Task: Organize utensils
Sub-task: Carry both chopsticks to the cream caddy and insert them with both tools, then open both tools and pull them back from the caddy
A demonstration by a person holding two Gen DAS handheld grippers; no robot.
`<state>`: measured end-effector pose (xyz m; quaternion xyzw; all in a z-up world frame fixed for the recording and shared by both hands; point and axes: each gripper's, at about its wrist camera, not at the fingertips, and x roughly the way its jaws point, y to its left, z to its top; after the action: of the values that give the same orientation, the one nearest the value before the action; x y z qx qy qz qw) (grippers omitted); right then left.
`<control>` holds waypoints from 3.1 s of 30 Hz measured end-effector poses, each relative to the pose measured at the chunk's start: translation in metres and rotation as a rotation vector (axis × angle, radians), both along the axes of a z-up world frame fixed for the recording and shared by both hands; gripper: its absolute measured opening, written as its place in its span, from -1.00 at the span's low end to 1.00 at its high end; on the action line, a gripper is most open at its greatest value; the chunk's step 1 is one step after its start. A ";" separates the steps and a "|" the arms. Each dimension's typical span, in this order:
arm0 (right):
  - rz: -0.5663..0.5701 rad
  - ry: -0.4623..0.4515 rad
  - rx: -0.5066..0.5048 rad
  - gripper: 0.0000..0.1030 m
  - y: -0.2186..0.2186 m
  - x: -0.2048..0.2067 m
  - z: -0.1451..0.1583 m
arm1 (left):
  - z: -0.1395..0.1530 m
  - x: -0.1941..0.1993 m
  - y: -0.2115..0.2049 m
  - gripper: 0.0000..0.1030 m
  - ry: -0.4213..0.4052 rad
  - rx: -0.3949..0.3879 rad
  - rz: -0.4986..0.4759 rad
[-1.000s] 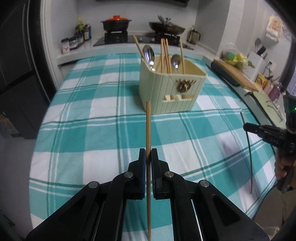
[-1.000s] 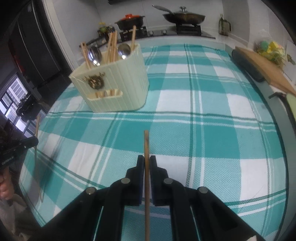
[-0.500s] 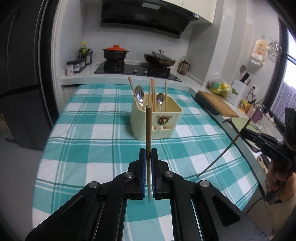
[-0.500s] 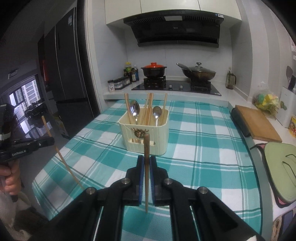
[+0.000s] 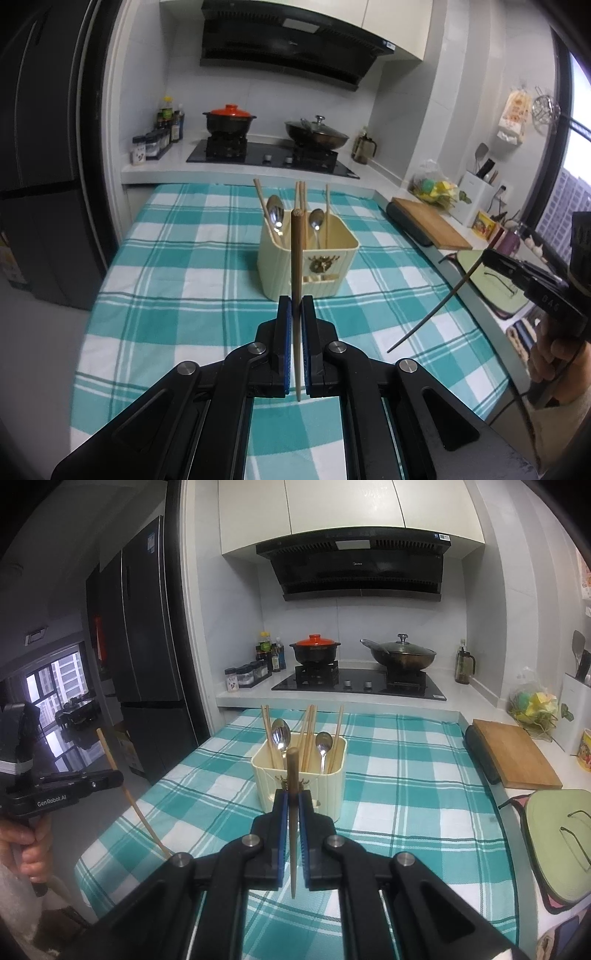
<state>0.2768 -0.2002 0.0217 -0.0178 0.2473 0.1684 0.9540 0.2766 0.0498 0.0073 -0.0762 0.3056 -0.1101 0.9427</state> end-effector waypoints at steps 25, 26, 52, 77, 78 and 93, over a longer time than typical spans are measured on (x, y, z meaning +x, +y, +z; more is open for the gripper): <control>-0.021 -0.199 0.009 -0.88 0.009 0.105 0.089 | 0.102 0.114 -0.015 -0.94 -0.242 -0.011 0.059; -0.020 -0.202 0.016 -0.88 0.010 0.111 0.089 | 0.101 0.123 -0.018 -0.94 -0.240 -0.010 0.060; -0.004 0.276 0.042 -0.89 0.047 0.306 -0.059 | -0.040 0.279 -0.052 -0.93 0.197 0.011 0.051; -0.091 -0.005 -0.042 0.60 0.020 0.063 -0.008 | -0.006 0.020 -0.068 0.99 -0.049 0.320 0.331; -0.101 -0.006 -0.050 0.60 0.020 0.050 -0.013 | -0.006 0.011 -0.069 0.99 -0.048 0.309 0.337; -0.228 -0.018 -0.073 0.70 0.005 -0.052 -0.028 | -0.009 -0.044 -0.087 0.99 -0.036 0.303 0.331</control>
<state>0.2249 -0.1954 -0.0062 -0.0258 0.2450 0.0494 0.9679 0.2329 -0.0376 -0.0022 0.0194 0.2851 0.0918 0.9539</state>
